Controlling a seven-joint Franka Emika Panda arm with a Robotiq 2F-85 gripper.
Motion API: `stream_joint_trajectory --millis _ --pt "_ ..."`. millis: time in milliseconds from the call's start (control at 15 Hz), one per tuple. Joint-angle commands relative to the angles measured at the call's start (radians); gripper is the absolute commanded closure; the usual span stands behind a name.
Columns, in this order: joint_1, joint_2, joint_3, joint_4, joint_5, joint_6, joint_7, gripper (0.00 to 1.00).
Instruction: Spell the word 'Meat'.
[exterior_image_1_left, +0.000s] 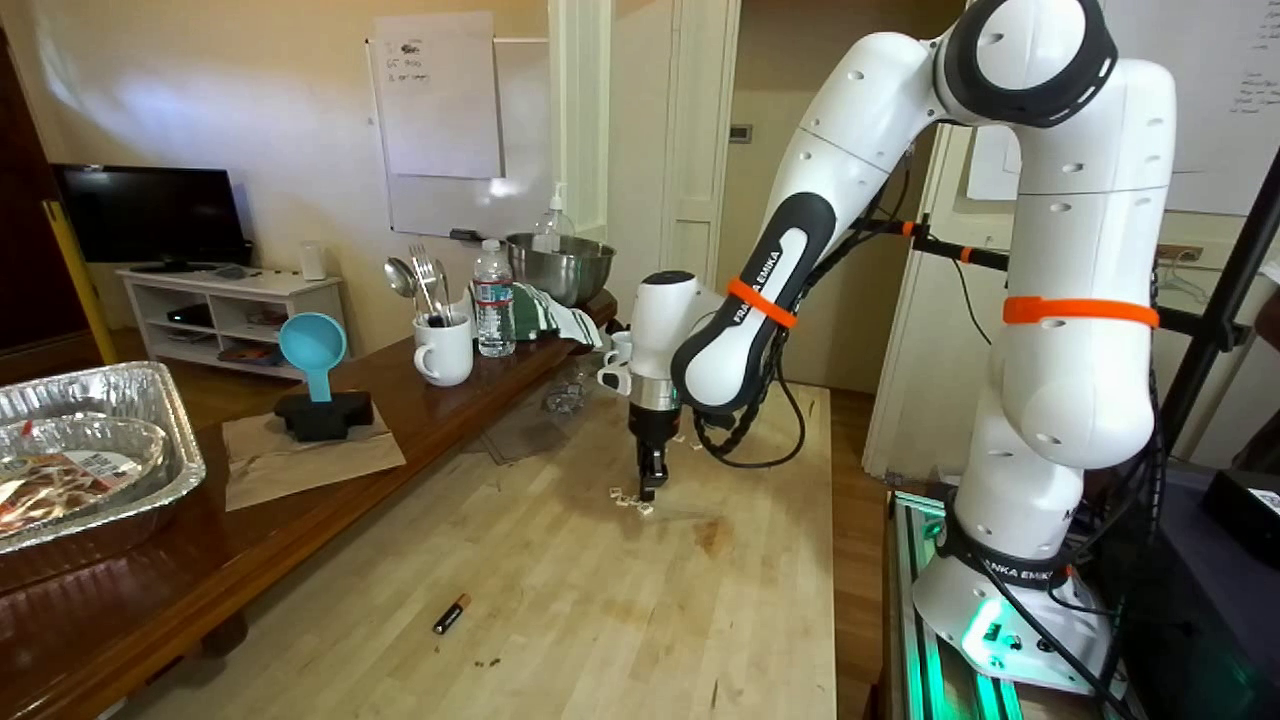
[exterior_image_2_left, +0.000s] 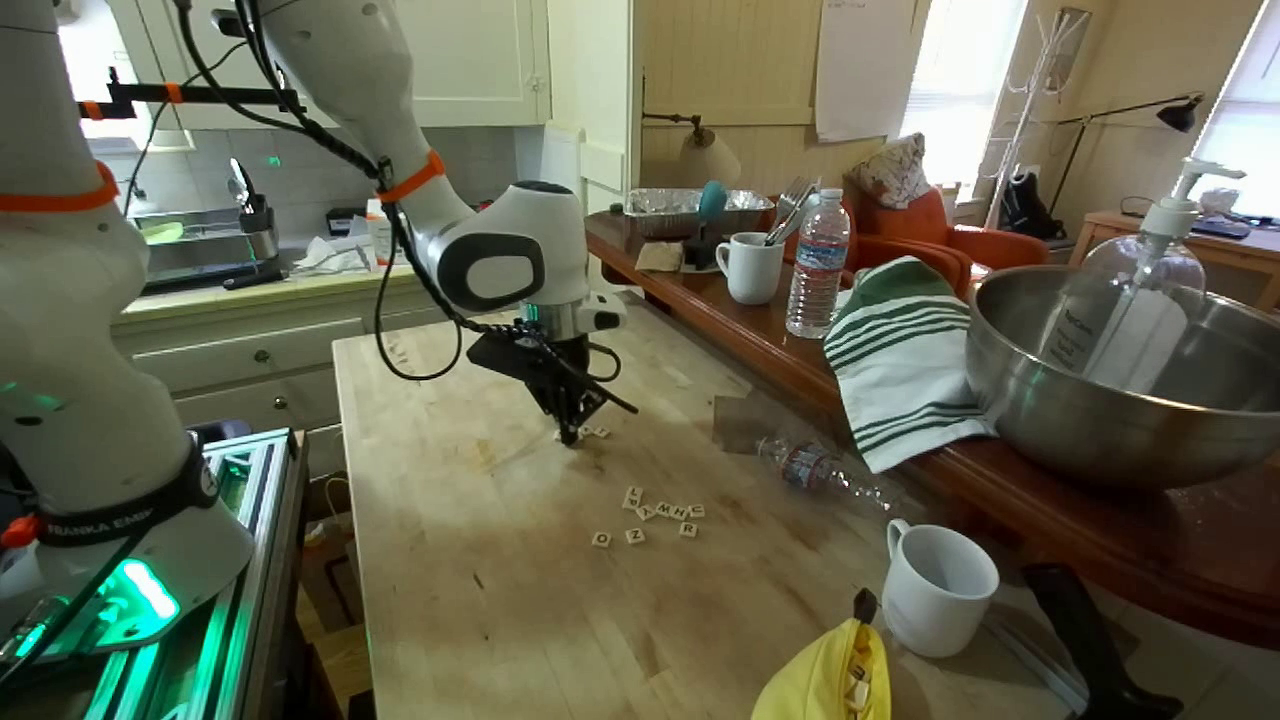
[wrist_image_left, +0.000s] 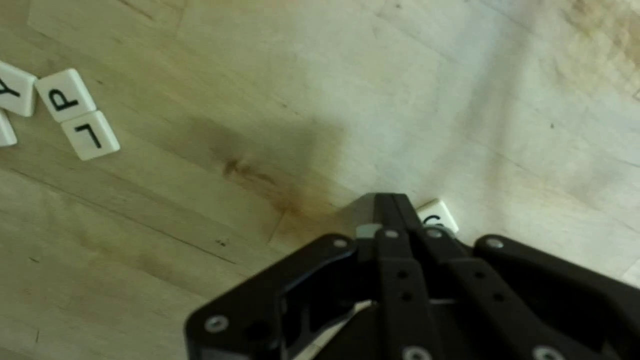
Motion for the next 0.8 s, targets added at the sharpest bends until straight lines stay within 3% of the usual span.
stream_joint_trajectory --millis 0,400,733 --pt "0.021 -0.002 0.002 0.003 0.028 -0.047 0.073 1.0" --pt "0.035 -0.005 -0.008 0.003 0.016 -0.048 0.171 1.0" --pt "0.029 -0.051 0.001 0.007 0.04 -0.088 0.16 1.0"
